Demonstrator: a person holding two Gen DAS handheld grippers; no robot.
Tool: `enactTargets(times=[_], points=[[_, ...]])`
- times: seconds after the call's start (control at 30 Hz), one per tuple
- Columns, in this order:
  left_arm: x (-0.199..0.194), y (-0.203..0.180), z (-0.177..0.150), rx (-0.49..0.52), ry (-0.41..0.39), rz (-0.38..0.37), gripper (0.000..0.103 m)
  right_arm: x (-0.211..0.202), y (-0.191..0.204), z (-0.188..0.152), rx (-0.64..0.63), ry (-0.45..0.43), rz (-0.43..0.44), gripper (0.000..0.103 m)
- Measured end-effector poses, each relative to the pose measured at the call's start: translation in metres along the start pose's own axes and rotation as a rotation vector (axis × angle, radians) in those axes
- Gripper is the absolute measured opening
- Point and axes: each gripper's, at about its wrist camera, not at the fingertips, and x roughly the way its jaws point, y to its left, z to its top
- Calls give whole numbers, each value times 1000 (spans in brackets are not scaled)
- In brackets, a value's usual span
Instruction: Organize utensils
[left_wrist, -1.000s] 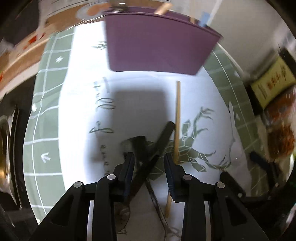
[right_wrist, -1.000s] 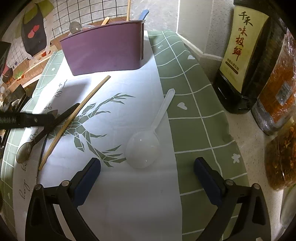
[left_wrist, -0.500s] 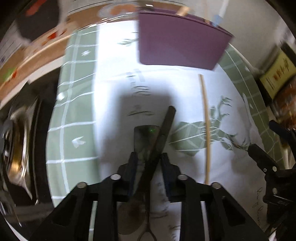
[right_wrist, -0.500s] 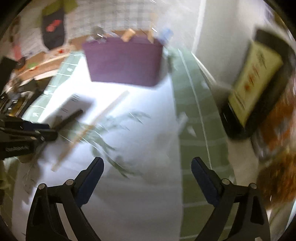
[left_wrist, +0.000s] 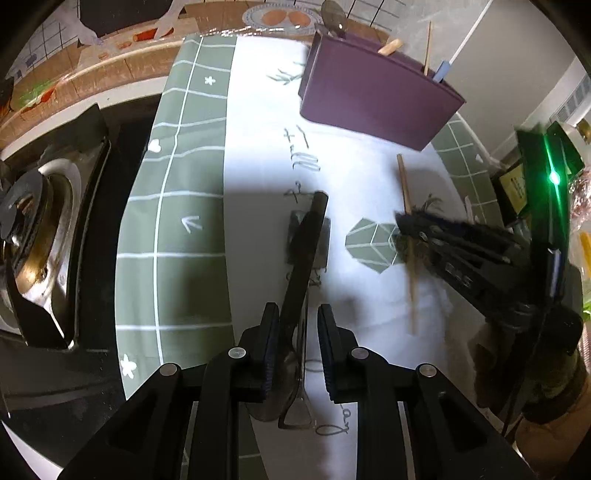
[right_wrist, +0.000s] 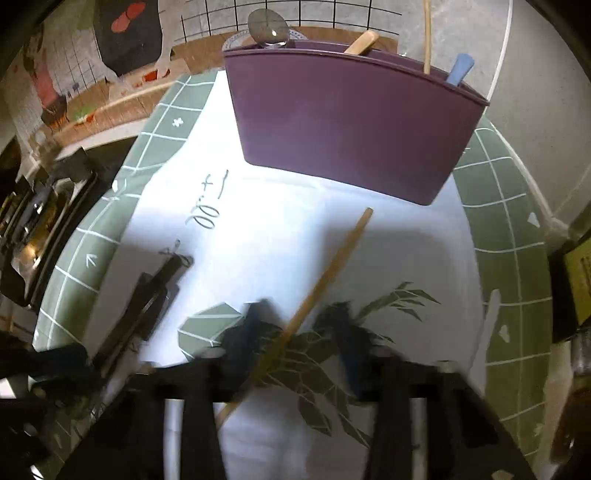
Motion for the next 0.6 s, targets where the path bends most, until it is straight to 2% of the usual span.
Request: enactTargets(times=[0.27,0.37,0.43,0.6], points=[[23,-11,23,47,9,36,23,-24,-43,-39,93,15,16,9],[35,-17,29,76,16,58,21,-32,-48,-57,95,-22,17,9],[35,-18,31,87,13,63,13,-35,-49,-64,97,-45,19,9],[17,-1,42,75,-56,136,12,-39,-53,-76,109,-100,28,10]])
